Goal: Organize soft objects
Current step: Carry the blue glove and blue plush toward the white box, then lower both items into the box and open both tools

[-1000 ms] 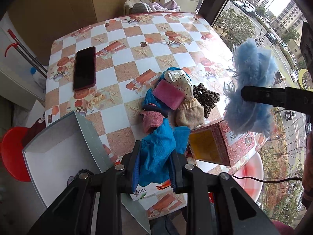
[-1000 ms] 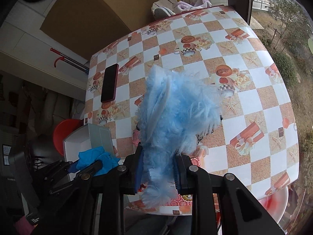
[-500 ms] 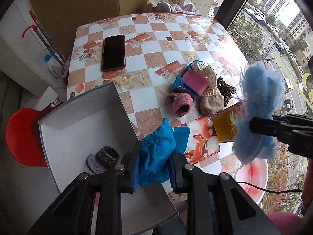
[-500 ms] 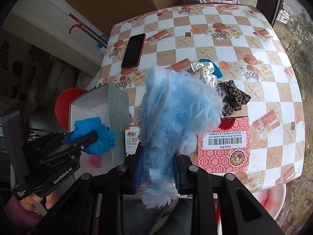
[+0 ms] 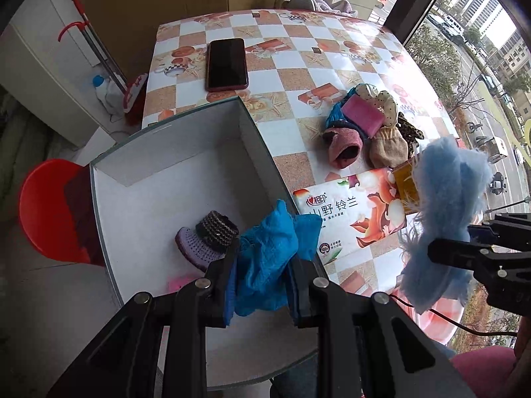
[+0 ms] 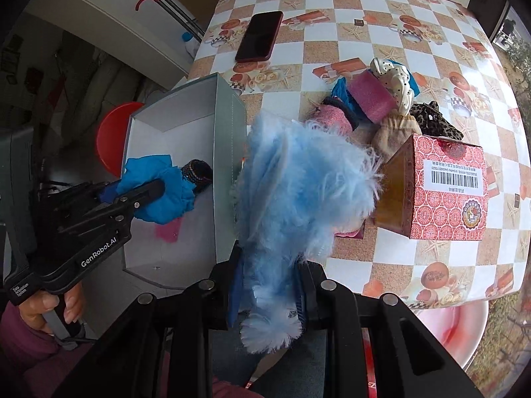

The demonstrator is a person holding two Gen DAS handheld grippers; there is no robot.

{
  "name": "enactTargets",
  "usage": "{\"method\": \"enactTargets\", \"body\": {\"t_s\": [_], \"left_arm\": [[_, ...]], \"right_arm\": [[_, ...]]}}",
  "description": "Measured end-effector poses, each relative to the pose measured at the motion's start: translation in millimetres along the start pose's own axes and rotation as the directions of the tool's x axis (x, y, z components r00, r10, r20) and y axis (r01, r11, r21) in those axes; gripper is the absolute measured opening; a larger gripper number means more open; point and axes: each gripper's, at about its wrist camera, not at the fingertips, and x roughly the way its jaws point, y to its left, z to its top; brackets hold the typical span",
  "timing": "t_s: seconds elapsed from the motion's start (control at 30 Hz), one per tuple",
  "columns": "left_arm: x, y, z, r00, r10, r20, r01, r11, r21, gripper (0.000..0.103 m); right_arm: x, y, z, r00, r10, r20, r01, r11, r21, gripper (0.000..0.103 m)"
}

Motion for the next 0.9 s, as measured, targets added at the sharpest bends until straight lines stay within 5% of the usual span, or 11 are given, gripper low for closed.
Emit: {"method": "enactTargets", "body": {"t_s": [0.9], "left_arm": [[3, 40, -30, 1.0, -0.001, -0.013, 0.0, 0.995, -0.103, 0.027]], "right_arm": [[22, 75, 24, 0.999, -0.016, -0.042, 0.008, 0.984, -0.176, 0.028]]}}
